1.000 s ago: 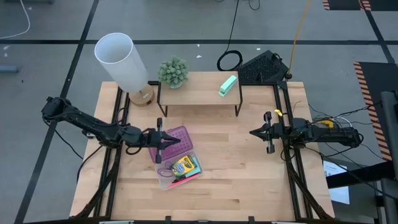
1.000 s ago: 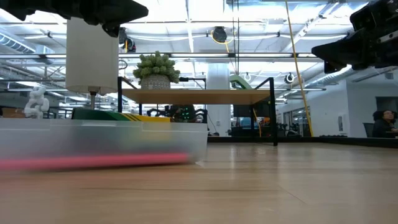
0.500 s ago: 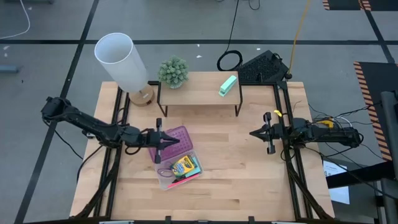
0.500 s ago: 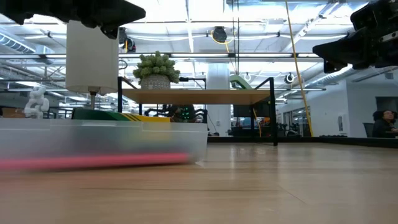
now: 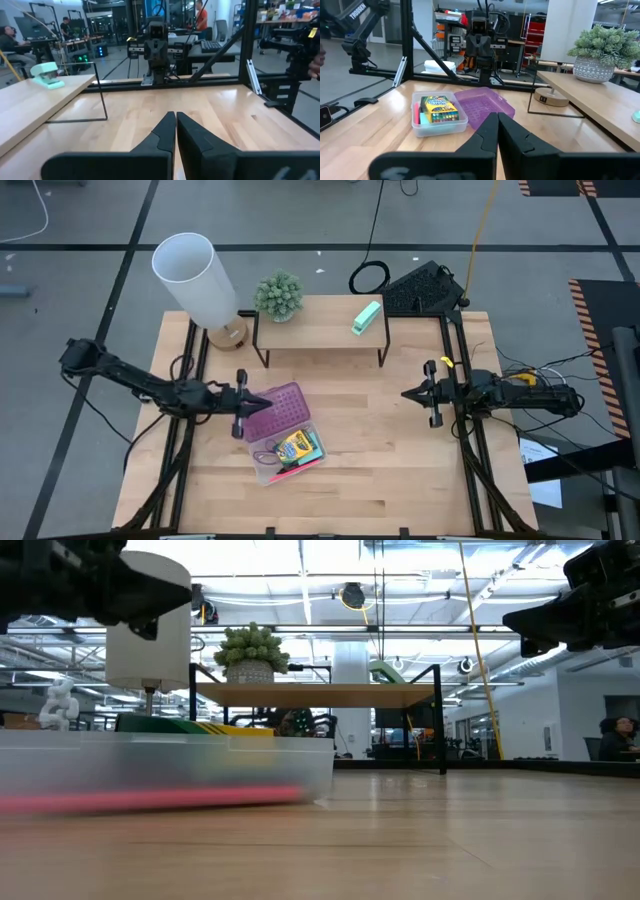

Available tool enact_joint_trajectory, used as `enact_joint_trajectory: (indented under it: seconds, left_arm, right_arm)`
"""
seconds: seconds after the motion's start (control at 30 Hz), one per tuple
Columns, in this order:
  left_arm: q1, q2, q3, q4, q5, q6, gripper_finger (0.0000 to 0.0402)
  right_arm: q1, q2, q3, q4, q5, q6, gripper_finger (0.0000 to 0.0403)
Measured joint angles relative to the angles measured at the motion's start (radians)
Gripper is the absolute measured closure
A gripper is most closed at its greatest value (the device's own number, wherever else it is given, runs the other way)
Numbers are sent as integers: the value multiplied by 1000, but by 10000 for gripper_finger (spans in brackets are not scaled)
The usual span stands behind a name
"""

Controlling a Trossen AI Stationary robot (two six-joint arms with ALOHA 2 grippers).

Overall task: Pack school essentials
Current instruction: Return to home position

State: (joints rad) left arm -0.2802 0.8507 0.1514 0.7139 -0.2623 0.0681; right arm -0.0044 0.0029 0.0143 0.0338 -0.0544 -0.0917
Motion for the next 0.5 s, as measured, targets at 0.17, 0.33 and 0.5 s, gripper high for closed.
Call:
enact_joint_trajectory:
  seconds: [0.17,0.33,0.5]
  left_arm:
    - [0,-75,-60,1,2,5,383]
    - [30,-157,-100,2,57,72,383]
    - [72,-244,-142,-19,105,54,397]
  right_arm:
    - [0,0,0,1,0,-1,403]
    - [0,0,0,1,0,0,403]
    - [0,0,0,2,0,1,403]
